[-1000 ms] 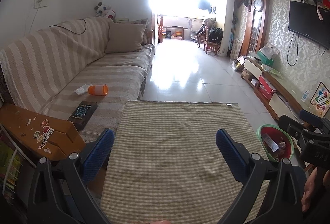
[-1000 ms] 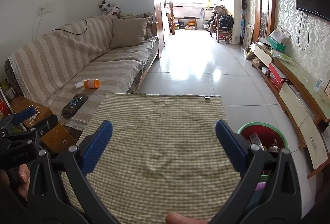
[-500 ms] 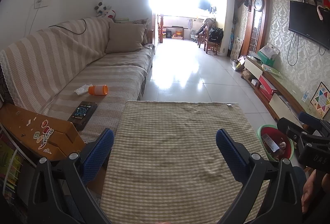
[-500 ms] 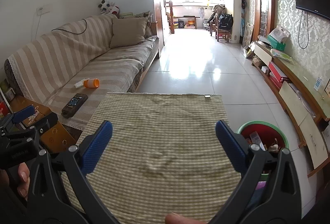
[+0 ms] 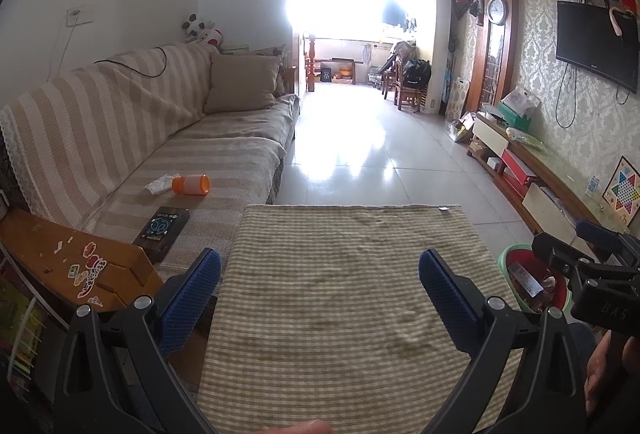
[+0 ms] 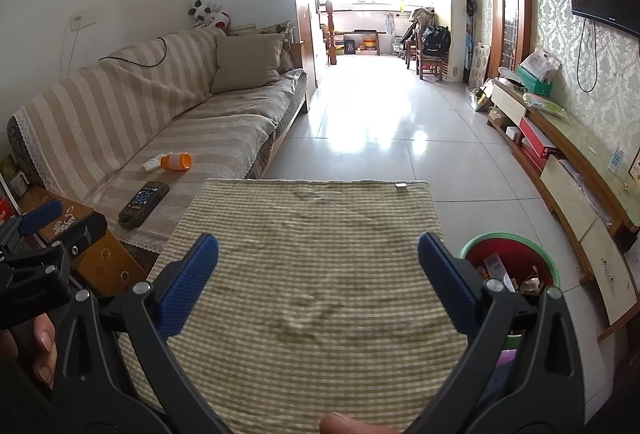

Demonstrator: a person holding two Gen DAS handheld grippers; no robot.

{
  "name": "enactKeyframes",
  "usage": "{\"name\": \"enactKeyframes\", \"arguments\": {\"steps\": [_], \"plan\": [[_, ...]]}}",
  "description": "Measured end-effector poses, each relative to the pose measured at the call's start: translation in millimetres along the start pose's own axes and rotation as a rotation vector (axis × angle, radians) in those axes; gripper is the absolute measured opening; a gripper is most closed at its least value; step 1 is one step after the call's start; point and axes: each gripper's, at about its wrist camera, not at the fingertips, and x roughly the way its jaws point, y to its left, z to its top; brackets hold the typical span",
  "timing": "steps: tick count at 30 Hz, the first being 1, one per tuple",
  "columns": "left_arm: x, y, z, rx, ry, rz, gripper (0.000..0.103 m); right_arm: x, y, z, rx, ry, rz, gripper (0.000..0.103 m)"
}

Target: Collect trash

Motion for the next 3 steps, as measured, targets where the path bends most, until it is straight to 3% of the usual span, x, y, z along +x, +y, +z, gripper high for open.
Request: {"name": "enactKeyframes", "arguments": {"steps": [3], "plan": [[-1.3, 1.1, 0.2, -0.005, -0.001, 0.004, 0.095, 0.3, -0.5, 0.2, -0.002, 0.004, -0.002, 0.098]]}}
